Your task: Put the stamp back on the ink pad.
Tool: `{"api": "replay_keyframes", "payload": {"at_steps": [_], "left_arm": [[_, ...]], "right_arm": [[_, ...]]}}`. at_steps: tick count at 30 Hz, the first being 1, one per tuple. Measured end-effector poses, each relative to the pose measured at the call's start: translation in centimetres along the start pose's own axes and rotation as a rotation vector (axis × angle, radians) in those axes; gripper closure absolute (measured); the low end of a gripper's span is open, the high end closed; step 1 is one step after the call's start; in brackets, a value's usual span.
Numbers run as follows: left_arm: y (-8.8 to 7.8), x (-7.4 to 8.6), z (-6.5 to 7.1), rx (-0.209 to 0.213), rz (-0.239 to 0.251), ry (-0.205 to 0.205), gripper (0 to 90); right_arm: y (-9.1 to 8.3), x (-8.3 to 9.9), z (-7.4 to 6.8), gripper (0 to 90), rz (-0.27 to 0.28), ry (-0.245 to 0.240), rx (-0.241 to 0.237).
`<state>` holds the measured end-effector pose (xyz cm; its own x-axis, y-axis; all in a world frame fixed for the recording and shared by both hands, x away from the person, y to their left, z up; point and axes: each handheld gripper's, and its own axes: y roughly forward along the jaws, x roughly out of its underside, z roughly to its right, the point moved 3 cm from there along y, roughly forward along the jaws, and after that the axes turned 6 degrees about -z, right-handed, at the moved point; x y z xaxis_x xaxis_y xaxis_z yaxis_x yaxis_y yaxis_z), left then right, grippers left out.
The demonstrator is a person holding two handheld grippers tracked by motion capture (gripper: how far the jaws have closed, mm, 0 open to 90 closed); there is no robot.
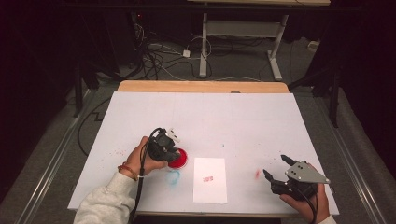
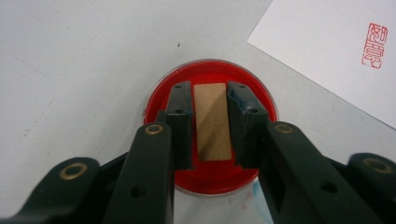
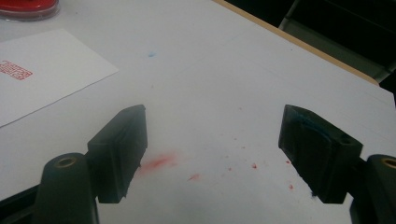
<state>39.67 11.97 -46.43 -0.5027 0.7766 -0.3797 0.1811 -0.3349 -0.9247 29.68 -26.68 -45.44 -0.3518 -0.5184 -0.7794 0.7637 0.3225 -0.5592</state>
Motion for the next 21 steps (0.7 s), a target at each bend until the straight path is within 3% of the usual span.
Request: {"api": "replay_keyframes", "payload": {"at_steps": [10, 17, 21], "left_arm": [[-0.8, -0.1, 0.1, -0.035, 0.039, -0.022, 62.3], [-2.2, -0.5, 0.7, -0.066, 0.112, -0.004, 59.6], [-2.6, -0.5, 1.0, -0.109, 0.152, 0.005, 52.9]], "right_arm": [[-0.1, -0.1, 0.0, 23.7, 0.005, -0.002, 0.003], [-0.2, -0.1, 0.0, 23.7, 0.005, -0.005, 0.003], [-0.1, -0.1, -0.1, 23.7, 0.005, -0.006, 0.001]]}}
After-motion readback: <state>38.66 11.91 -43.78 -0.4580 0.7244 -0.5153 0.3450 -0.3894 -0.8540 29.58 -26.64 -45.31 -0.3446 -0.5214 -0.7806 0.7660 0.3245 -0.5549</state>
